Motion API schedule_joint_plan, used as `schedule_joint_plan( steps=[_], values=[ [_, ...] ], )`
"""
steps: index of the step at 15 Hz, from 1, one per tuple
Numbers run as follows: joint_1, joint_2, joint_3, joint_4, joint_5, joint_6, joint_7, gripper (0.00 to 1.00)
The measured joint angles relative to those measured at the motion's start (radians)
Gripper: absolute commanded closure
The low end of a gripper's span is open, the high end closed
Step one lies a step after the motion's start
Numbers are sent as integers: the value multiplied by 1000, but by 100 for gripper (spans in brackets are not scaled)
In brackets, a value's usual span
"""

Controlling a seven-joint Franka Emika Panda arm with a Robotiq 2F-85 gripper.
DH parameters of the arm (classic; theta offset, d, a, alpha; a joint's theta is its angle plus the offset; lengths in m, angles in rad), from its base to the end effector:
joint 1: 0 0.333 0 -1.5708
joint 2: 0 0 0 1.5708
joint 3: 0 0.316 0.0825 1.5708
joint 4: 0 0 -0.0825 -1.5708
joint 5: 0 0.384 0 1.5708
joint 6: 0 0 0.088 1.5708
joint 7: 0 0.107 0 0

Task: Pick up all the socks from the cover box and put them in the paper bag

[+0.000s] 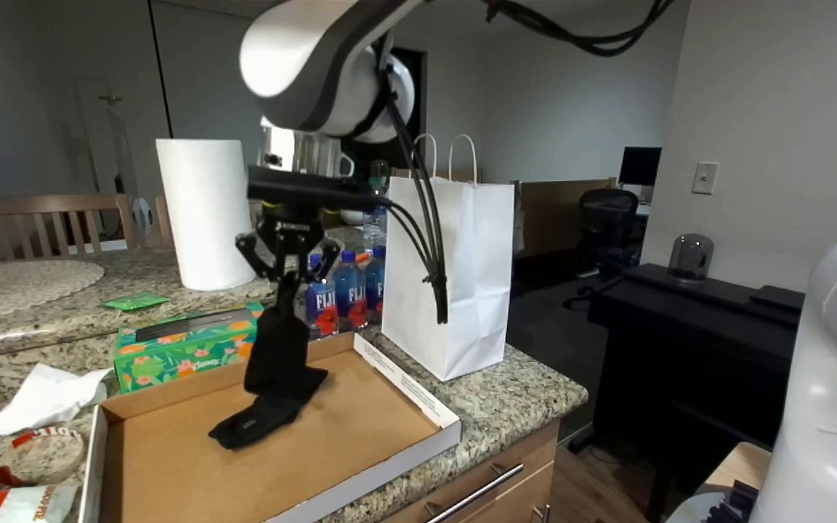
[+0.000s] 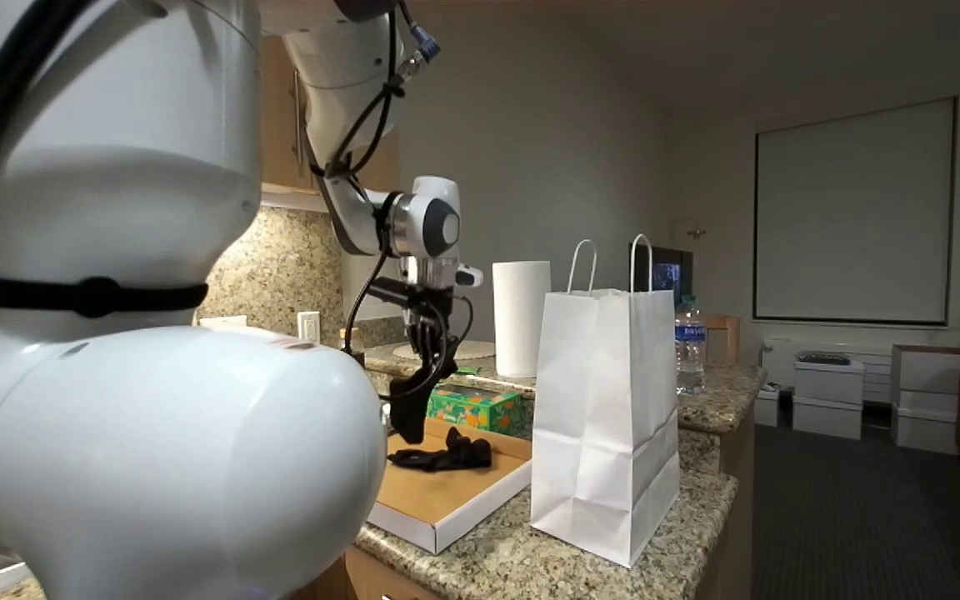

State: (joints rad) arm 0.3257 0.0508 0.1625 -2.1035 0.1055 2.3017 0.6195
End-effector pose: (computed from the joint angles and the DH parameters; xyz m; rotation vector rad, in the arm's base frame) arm 0.5002 0.2673 0.4093 -2.9692 0.2931 -0.1156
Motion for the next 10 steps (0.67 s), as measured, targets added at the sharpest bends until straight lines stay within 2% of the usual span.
schedule_joint_plan(
  steps=[4,10],
  values=[
    [-69,-180,-3,33,-43,-33,36,92],
    [-218,-400,-18,137,-45,-68,131,92]
  ],
)
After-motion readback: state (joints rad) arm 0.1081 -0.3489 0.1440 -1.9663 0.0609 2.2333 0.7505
